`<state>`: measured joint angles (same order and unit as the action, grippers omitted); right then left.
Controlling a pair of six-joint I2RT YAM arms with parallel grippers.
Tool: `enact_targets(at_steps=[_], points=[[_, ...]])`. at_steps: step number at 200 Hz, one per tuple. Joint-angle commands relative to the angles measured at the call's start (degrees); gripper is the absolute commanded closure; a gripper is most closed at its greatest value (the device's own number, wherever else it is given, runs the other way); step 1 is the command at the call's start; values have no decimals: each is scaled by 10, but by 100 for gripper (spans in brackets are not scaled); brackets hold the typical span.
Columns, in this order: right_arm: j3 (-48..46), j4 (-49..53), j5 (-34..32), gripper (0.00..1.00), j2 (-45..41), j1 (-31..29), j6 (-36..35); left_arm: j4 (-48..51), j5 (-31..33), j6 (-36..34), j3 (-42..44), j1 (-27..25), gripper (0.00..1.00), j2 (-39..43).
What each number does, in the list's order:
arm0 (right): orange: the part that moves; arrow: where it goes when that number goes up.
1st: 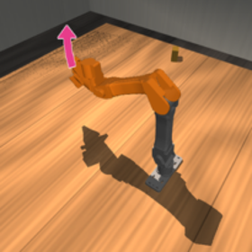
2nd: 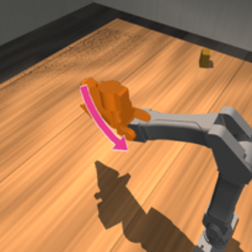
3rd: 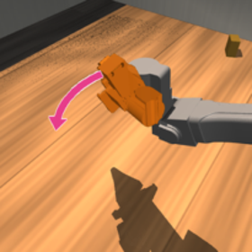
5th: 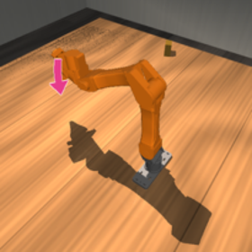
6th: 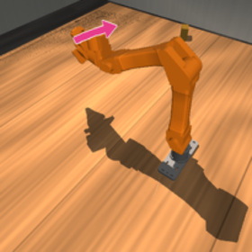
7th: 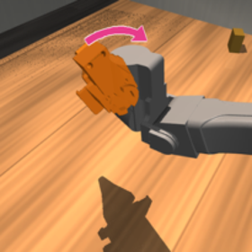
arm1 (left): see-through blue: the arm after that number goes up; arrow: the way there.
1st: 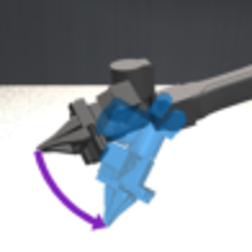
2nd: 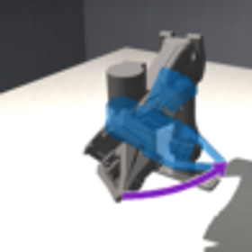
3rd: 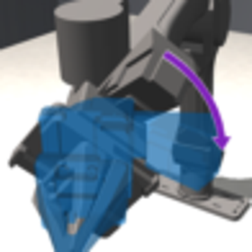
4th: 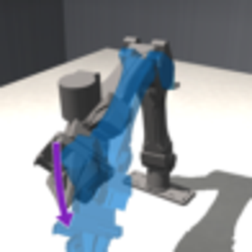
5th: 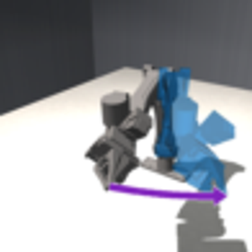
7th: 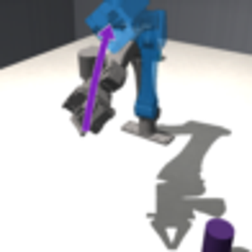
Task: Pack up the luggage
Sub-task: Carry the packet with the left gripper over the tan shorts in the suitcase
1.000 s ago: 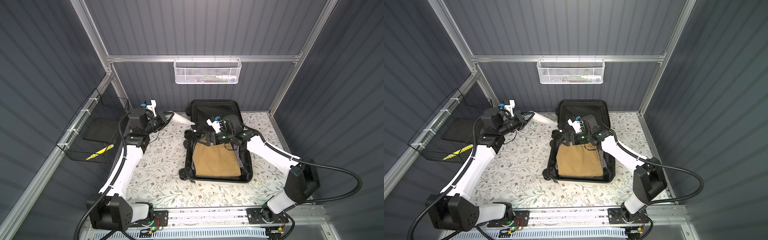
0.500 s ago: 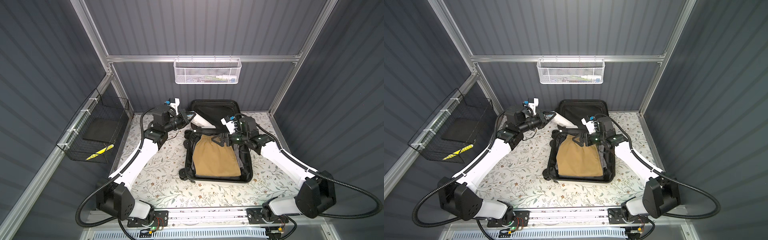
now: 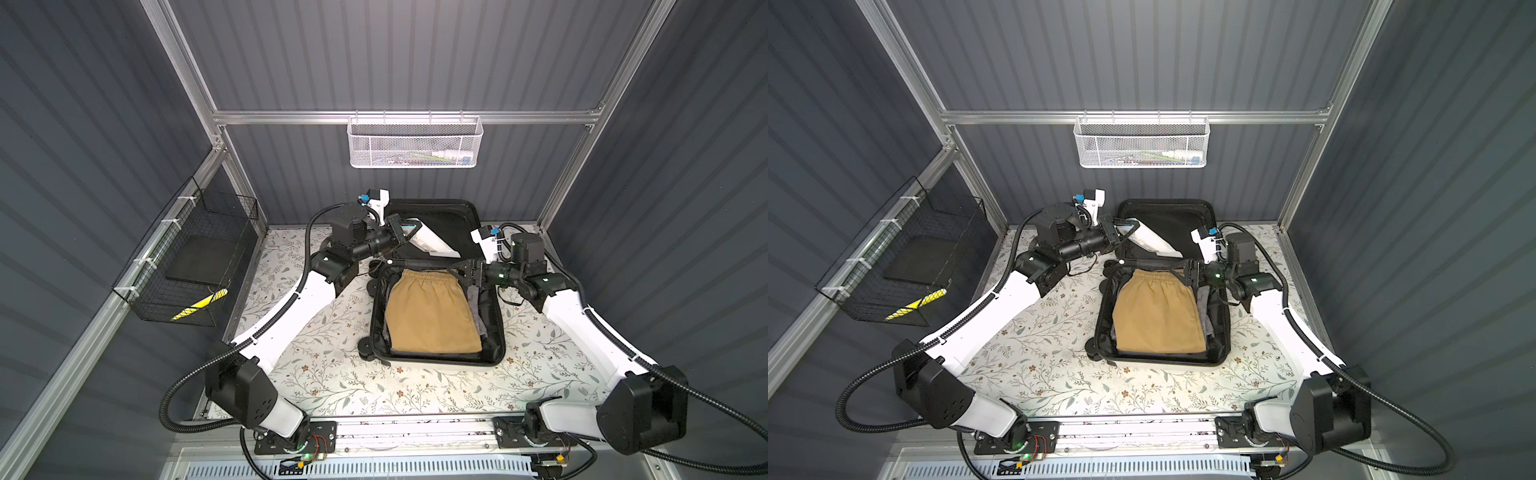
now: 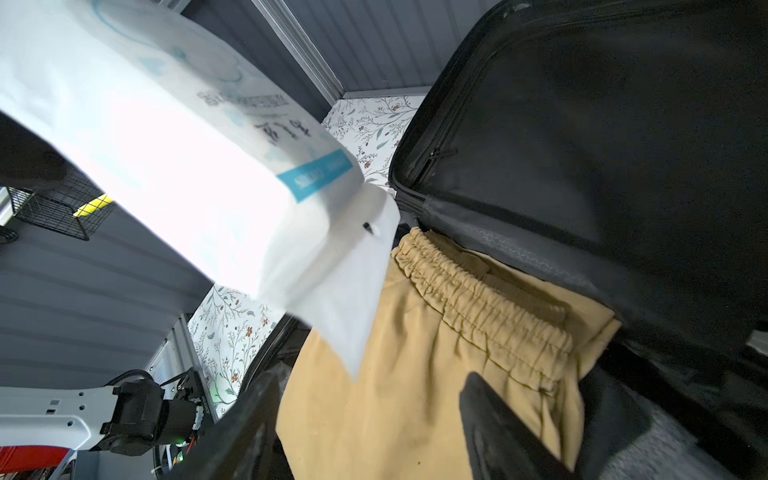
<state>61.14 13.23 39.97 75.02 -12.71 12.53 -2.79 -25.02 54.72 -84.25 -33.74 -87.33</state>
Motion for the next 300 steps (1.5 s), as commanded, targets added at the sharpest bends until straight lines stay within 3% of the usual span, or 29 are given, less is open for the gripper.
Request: enact_targets(at_steps=[1,49,98,170,250,300], points=[[4,-5,28,31,-4,5,-14,-14,4,6,-29,-13,100,-15],[24,3,37,35,-3,26,-22,-9,7,5,-40,-32,100,-26],[40,7,51,46,2,44,-27,-8,10,5,-40,-43,100,-29],[25,-4,53,100,-11,52,-11,-9,11,2,-37,-47,100,-44],[-68,3,3,100,-97,53,30,-20,7,-17,-6,-47,100,-63],[-94,3,-36,100,-88,52,44,-39,-2,-41,27,-46,100,-78]])
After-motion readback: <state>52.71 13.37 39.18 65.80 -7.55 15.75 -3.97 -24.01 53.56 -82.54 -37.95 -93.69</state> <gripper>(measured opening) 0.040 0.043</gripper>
